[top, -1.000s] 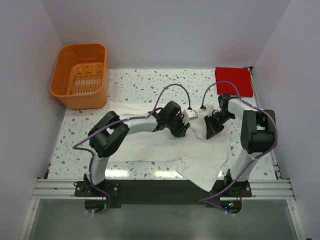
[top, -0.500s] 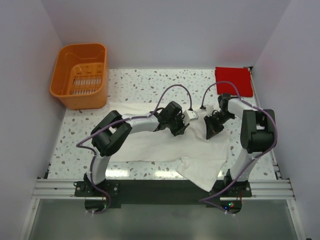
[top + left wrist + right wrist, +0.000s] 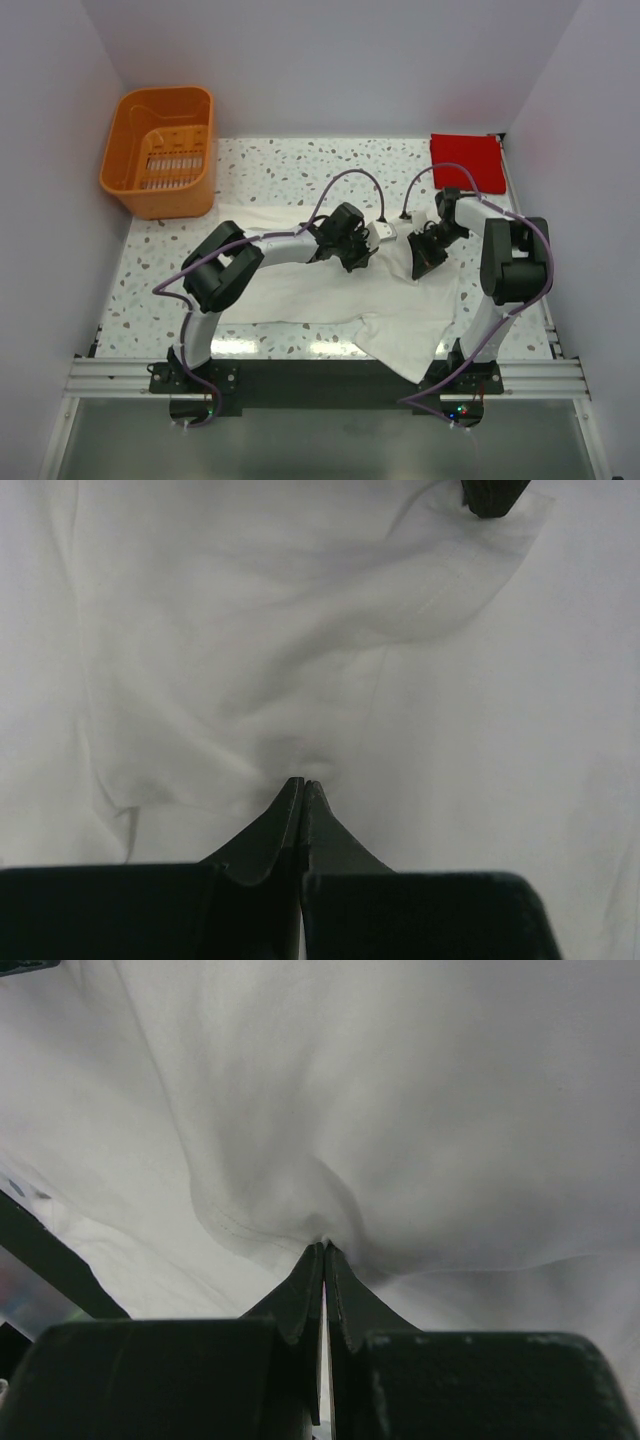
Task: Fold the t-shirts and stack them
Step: Fold the tshirt
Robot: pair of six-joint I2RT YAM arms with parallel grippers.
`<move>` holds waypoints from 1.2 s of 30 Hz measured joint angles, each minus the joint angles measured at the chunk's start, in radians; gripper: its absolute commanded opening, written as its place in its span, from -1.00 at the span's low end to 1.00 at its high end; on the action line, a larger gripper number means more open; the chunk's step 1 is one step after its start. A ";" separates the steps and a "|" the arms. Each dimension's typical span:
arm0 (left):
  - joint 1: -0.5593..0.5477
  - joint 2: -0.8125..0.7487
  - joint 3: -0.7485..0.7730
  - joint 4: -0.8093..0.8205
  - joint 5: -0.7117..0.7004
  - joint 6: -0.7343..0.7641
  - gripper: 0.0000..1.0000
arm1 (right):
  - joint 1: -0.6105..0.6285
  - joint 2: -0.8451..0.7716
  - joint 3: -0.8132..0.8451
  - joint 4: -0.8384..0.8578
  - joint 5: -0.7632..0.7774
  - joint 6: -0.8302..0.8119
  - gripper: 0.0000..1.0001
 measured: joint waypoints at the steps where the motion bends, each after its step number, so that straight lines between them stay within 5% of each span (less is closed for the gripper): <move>1: 0.000 0.000 0.000 0.000 0.002 0.001 -1.00 | 0.000 0.000 0.000 0.000 0.000 0.000 -1.00; 36: 0.033 -0.063 0.000 -0.076 0.050 0.049 -1.00 | 0.000 -0.003 0.014 -0.061 -0.006 -0.043 -1.00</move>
